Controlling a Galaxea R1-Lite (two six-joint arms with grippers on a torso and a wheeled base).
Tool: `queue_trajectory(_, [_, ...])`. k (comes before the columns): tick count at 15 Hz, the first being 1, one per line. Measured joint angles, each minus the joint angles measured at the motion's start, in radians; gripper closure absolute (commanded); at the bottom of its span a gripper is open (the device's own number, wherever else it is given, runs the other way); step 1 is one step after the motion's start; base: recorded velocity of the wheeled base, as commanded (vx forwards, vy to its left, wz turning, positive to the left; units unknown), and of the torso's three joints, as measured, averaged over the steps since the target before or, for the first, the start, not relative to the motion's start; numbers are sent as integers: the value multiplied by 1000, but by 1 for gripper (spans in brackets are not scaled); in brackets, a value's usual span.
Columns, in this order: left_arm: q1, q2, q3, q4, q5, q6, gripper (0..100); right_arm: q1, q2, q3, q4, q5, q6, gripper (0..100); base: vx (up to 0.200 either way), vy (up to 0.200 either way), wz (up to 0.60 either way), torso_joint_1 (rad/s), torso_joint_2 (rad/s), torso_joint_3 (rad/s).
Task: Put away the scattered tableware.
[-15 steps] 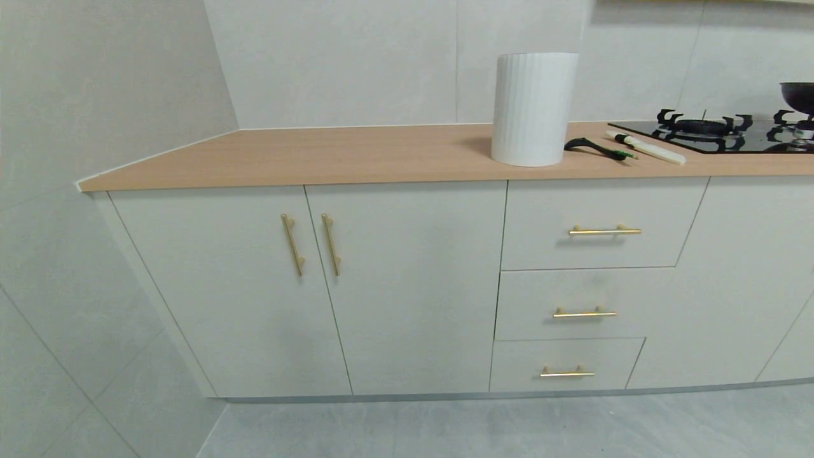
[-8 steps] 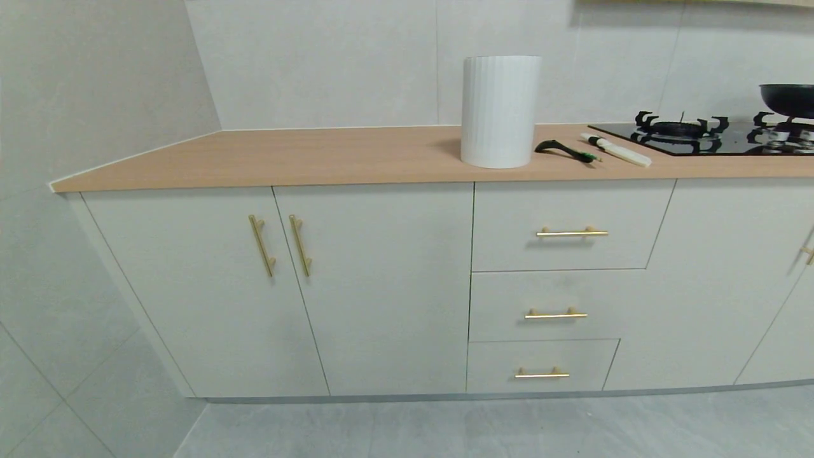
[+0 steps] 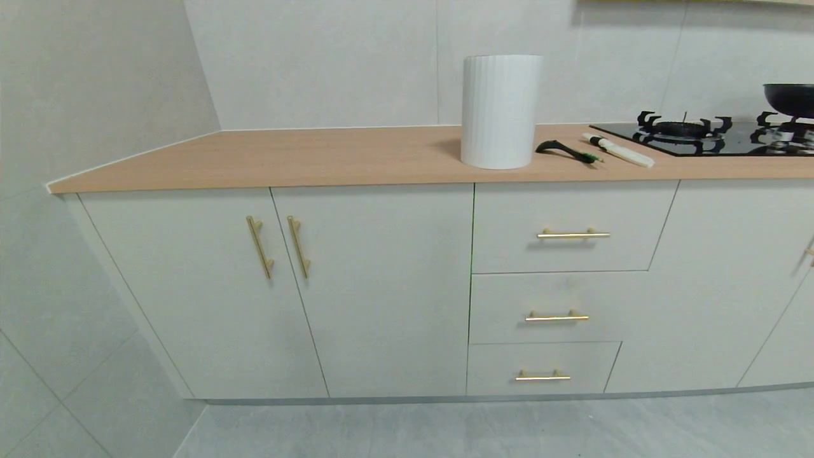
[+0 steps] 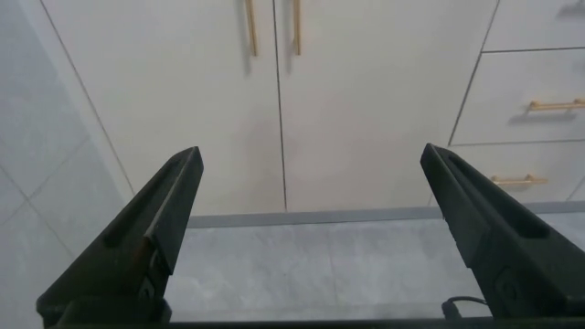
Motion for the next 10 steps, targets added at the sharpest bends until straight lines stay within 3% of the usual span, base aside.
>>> queue_trajectory(5, [0,0,0,0,0,-1,0,0,0,0,0,0,1,0,200,0,0,4,5,2])
queue_trajectory(10, [1,0,0,0,1,-3,0,0,0,1,0,-1,1,0,0,0,0,0,0,0])
